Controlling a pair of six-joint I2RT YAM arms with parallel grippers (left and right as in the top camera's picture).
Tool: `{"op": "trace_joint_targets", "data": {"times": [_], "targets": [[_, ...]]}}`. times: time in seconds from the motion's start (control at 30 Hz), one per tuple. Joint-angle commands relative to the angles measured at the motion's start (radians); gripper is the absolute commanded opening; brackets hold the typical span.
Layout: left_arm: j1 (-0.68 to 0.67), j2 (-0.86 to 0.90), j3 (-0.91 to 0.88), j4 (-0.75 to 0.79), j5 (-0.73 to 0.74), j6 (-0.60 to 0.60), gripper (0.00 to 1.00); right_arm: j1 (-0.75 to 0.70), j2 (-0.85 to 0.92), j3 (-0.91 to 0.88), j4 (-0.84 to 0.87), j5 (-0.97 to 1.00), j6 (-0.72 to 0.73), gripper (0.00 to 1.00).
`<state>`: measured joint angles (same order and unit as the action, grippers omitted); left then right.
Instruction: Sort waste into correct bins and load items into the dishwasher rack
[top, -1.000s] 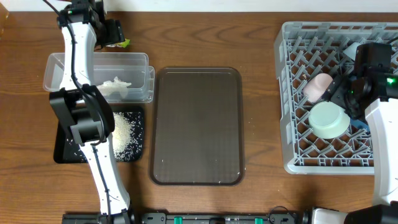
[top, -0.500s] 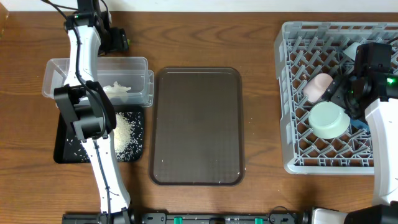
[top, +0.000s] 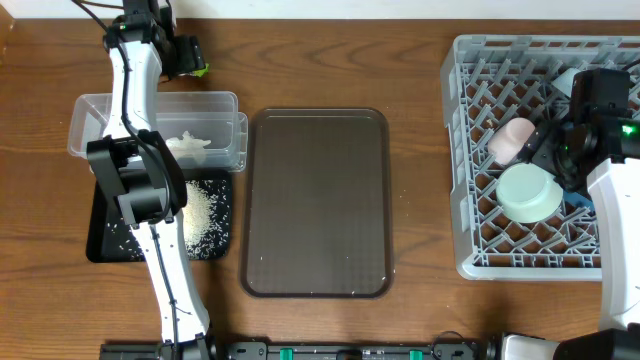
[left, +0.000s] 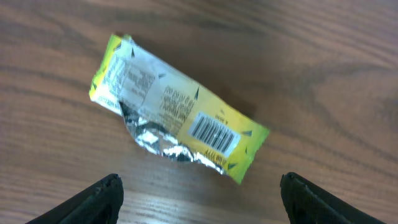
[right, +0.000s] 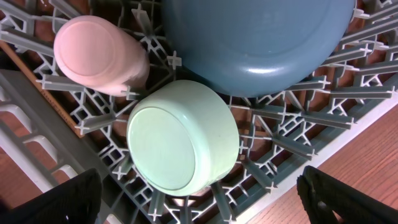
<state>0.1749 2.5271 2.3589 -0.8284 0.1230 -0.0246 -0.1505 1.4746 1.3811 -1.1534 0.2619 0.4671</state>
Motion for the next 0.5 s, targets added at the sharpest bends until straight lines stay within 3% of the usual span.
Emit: {"op": "trace_joint_targets", "data": {"times": [0.0, 0.1, 0.47], "targets": [[0.005, 0.013, 0.02, -0.042, -0.056, -0.005, 0.84, 0.0, 0.001, 0.006, 0.001, 0.01, 0.015, 0.99], [0.006, 0.013, 0.02, -0.091, -0.113, 0.015, 0.84, 0.0, 0.001, 0.006, 0.001, 0.01, 0.015, 0.99], [0.021, 0.013, 0.015, -0.246, -0.104, 0.021, 0.82, 0.0, 0.001, 0.006, 0.0, 0.01, 0.015, 0.99]]}}
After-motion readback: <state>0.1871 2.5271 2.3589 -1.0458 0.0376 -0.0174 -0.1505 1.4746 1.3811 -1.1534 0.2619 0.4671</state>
